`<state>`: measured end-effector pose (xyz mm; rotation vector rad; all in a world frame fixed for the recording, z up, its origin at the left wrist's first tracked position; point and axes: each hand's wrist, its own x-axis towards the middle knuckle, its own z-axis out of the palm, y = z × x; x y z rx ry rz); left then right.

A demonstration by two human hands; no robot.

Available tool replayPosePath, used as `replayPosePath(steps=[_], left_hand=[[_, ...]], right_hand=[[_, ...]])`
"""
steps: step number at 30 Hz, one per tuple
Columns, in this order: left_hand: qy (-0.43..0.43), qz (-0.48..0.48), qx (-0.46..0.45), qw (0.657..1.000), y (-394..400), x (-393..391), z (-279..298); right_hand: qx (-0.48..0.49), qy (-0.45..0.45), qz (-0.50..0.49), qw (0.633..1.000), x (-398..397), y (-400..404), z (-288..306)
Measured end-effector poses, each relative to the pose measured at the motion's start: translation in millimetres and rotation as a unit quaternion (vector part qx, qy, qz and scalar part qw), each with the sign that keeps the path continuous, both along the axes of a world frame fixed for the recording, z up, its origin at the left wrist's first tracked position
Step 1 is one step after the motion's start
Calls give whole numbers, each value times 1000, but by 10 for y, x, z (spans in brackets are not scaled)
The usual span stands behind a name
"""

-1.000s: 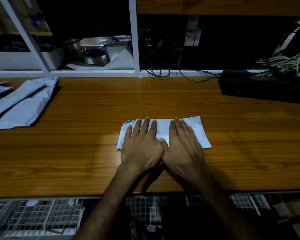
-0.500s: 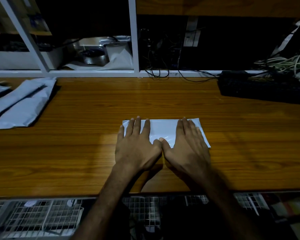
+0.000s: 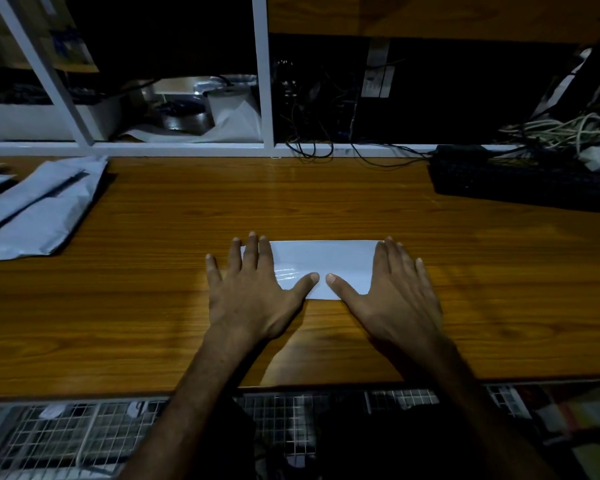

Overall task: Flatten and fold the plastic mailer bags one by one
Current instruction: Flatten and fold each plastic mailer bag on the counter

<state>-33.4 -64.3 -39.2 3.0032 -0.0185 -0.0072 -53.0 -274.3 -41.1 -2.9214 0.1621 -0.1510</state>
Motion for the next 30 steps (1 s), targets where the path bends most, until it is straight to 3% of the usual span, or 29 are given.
replayPosePath(steps=[16,24,30], left_hand=[[34,2,9,999,527,-6,77],[-15,19,-17,1000,715,-98,35],[-88,8,-57,994,606,-193,187]], right_hand=[[-2,17,65,998,-15,-542,38],[41,-19,54,998,-39,-576,21],[123,-98,10,988,-63,-453,148]])
